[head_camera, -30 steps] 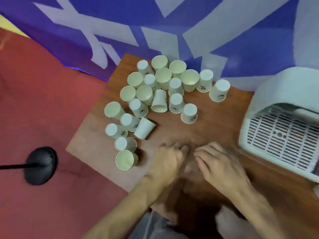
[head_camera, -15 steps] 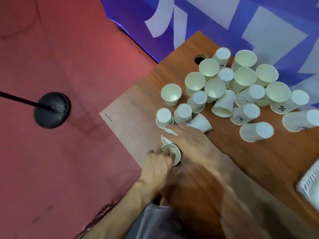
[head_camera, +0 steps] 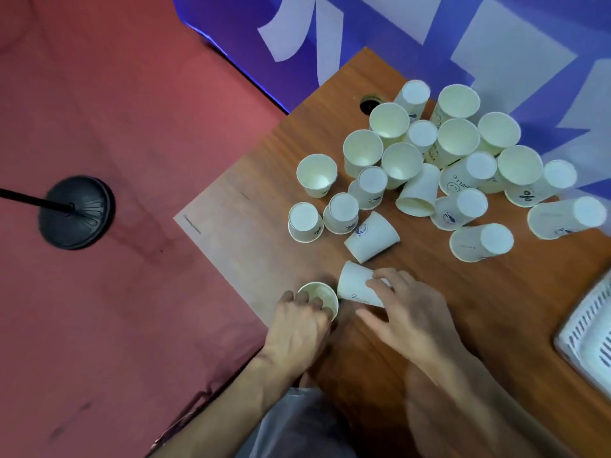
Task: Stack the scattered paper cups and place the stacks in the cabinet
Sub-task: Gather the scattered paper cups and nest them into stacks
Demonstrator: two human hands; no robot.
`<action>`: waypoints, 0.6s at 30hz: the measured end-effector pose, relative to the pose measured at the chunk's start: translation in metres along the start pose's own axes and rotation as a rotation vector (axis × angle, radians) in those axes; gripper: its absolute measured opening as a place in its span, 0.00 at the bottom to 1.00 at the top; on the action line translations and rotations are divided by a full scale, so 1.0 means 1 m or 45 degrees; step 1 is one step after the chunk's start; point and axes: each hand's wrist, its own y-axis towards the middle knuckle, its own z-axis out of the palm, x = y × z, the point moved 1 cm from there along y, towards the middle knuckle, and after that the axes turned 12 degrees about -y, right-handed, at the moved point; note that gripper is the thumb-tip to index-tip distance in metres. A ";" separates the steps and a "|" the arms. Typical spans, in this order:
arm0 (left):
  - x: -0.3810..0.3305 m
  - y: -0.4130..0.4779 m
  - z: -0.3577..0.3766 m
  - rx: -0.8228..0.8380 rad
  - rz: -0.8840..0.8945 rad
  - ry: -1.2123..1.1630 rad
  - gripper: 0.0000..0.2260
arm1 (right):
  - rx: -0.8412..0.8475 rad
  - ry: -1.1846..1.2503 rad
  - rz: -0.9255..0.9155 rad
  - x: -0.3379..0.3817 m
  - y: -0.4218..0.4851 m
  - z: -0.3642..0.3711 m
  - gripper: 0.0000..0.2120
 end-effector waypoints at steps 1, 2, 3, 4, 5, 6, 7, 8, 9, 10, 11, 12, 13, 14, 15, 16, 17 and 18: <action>-0.001 0.001 -0.002 -0.012 -0.003 -0.004 0.05 | -0.026 -0.006 0.050 -0.002 -0.005 0.002 0.16; -0.004 0.002 -0.004 -0.014 0.006 -0.012 0.05 | -0.011 -0.018 0.084 -0.003 -0.006 0.003 0.17; -0.006 0.002 -0.006 -0.006 0.013 -0.028 0.05 | 0.051 -0.031 0.086 -0.002 -0.005 0.005 0.21; -0.009 0.003 -0.008 -0.022 0.028 -0.029 0.05 | 0.125 -0.042 0.039 0.000 -0.003 0.009 0.26; -0.012 0.004 -0.010 -0.035 0.044 -0.008 0.06 | 0.190 -0.048 -0.043 0.001 -0.001 0.012 0.30; -0.014 0.005 -0.011 -0.008 0.053 0.030 0.06 | 0.239 -0.051 -0.132 0.003 0.000 0.016 0.32; -0.017 0.006 -0.011 0.029 0.060 0.074 0.06 | 0.282 -0.033 -0.195 0.004 -0.001 0.019 0.33; -0.020 0.008 -0.011 0.056 0.066 0.113 0.07 | 0.311 0.003 -0.224 0.004 -0.004 0.019 0.32; -0.025 0.009 -0.012 0.072 0.076 0.148 0.09 | 0.318 0.032 -0.226 0.002 -0.009 0.018 0.29; -0.030 0.010 -0.014 0.068 0.095 0.176 0.10 | 0.313 0.036 -0.208 -0.001 -0.015 0.016 0.25; -0.036 0.010 -0.017 0.055 0.121 0.182 0.11 | 0.304 0.020 -0.173 -0.004 -0.023 0.012 0.23; -0.044 0.010 -0.021 0.040 0.159 0.170 0.12 | 0.278 0.000 -0.118 -0.007 -0.032 0.008 0.22; -0.053 0.010 -0.026 0.023 0.210 0.160 0.13 | 0.244 -0.020 -0.047 -0.012 -0.043 0.005 0.23; -0.063 0.011 -0.029 0.014 0.260 0.164 0.14 | 0.209 -0.025 0.045 -0.017 -0.055 0.002 0.23; -0.075 0.013 -0.030 0.022 0.298 0.183 0.14 | 0.183 -0.006 0.154 -0.023 -0.070 0.000 0.21; -0.089 0.015 -0.031 0.036 0.337 0.203 0.14 | 0.145 0.024 0.277 -0.030 -0.087 -0.003 0.18; -0.104 0.019 -0.030 0.045 0.387 0.216 0.14 | 0.101 0.059 0.415 -0.038 -0.107 -0.006 0.16; -0.120 0.023 -0.030 0.053 0.440 0.239 0.13 | 0.057 0.098 0.565 -0.046 -0.129 -0.008 0.14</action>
